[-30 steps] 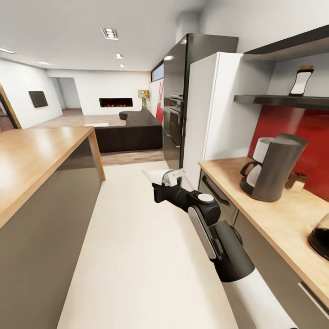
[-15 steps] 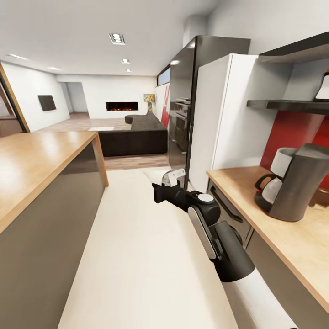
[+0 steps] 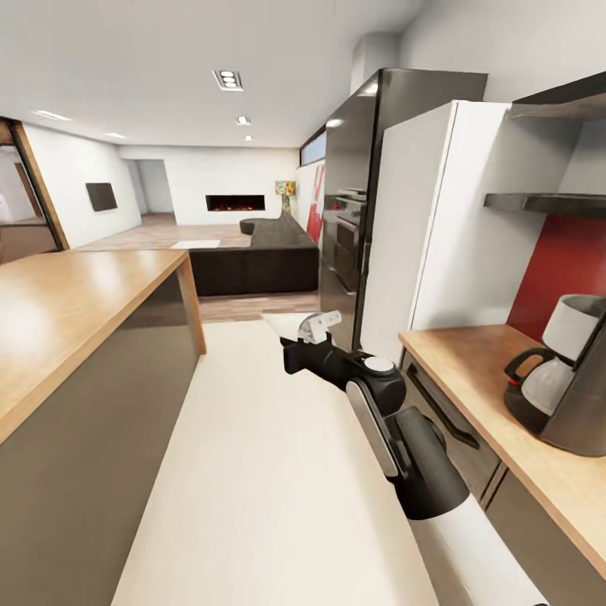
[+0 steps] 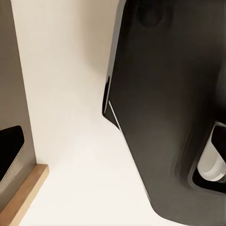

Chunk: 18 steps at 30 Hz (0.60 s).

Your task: Set up a coffee station on the kitchen countertop: keep the coffee maker on the countertop, move the bottle of coffee from the kitchen shelf to the counter next to the coffee maker, place a paper coffee filter on top of the coffee maker, put the saucer next to the coffee maker with the coffee cup on the saucer, and place the electric kettle next to the coffee maker.

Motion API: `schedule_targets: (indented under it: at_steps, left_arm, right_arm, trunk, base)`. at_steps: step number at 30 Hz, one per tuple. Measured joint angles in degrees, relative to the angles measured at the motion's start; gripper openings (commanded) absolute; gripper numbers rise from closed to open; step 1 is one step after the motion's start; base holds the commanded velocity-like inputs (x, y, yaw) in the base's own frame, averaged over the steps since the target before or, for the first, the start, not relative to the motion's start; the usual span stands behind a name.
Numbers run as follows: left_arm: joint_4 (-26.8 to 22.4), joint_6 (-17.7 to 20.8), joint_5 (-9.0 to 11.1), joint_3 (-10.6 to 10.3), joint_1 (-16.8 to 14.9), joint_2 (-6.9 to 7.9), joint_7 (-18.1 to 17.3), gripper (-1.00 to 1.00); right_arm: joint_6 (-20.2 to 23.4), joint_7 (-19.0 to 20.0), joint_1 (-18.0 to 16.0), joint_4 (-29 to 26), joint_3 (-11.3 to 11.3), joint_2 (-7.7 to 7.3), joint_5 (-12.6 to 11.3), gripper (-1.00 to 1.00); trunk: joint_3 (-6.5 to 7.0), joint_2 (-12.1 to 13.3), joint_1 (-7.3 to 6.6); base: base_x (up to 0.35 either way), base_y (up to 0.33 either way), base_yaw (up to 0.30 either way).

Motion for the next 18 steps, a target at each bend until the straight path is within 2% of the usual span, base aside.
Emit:
schedule_targets:
  at_steps: [18]
  left_arm:
    - [0.0, 0.0, 0.0, 0.0, 0.0, -0.07, 0.0, 1.0]
  right_arm:
    - [0.0, -0.1, 0.0, 0.1, -0.1, -0.01, 0.2, -1.0]
  trunk:
    - [1.17, 0.0, 0.0]
  base:
    - [0.331, 0.119, 0.066]
